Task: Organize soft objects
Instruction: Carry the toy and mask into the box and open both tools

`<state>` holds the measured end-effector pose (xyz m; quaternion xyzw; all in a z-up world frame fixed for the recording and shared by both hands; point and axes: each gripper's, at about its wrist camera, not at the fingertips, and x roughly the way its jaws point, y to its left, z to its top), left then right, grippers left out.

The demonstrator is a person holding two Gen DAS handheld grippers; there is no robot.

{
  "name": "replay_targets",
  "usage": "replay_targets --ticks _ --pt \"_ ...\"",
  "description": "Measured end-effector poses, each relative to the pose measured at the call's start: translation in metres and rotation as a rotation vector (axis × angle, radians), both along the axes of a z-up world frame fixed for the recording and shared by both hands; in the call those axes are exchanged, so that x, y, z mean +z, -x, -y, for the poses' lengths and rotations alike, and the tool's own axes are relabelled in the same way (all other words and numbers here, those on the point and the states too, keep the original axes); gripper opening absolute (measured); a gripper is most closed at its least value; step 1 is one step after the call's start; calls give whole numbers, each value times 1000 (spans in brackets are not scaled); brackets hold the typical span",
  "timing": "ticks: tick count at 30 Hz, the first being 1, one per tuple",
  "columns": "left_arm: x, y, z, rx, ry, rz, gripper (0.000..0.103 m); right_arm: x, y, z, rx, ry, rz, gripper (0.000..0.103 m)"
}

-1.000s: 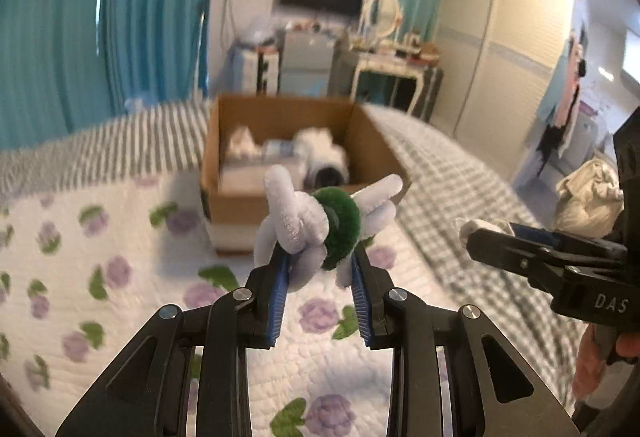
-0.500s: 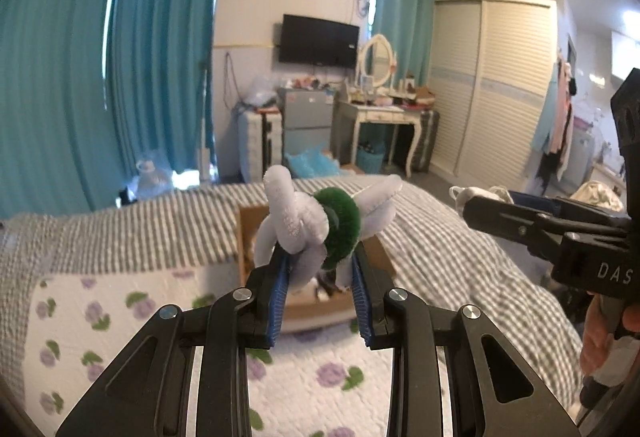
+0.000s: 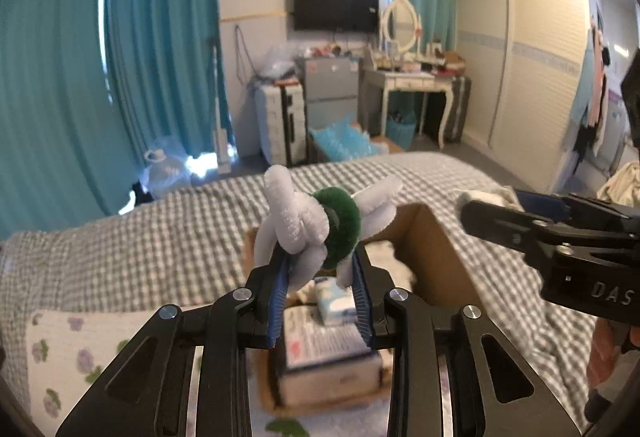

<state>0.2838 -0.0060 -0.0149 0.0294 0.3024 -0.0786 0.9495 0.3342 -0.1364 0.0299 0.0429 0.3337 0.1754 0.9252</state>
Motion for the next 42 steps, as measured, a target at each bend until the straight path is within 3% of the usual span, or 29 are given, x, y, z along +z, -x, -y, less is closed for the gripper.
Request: replay_targets --ticks 6,8,9,10,17,20,24,31,32,33,35,42 --pt "-40 -46 8 -39 -8 -46 35 -52 -60 2 12 -20 -68 58" --pt "-52 -54 12 -43 -24 -60 42 -64 -69 3 11 -26 -80 67" --pt "-57 -57 13 -37 -32 -65 49 -68 -73 3 12 -29 -82 74" --pt "-60 -59 16 -28 -43 -79 50 -72 -75 3 6 -26 -72 84" --pt "-58 -53 19 7 -79 -131 50 -67 -66 15 -17 -47 -52 86" --pt "-44 -35 21 19 -83 -121 51 -45 -46 22 -20 -31 -27 87" --pt "4 6 26 21 -100 -43 51 0 -9 36 -27 -3 36 87" --pt "123 112 25 32 -71 199 51 115 89 57 -25 9 225 90" --pt "138 131 25 39 -73 243 57 129 104 57 -22 11 249 91" --pt "154 155 25 50 -79 290 74 142 121 59 -22 17 272 91" --pt "176 202 23 53 -72 389 79 164 154 59 -24 41 312 95" --pt "193 288 13 92 -56 515 80 196 253 69 -18 37 449 99"
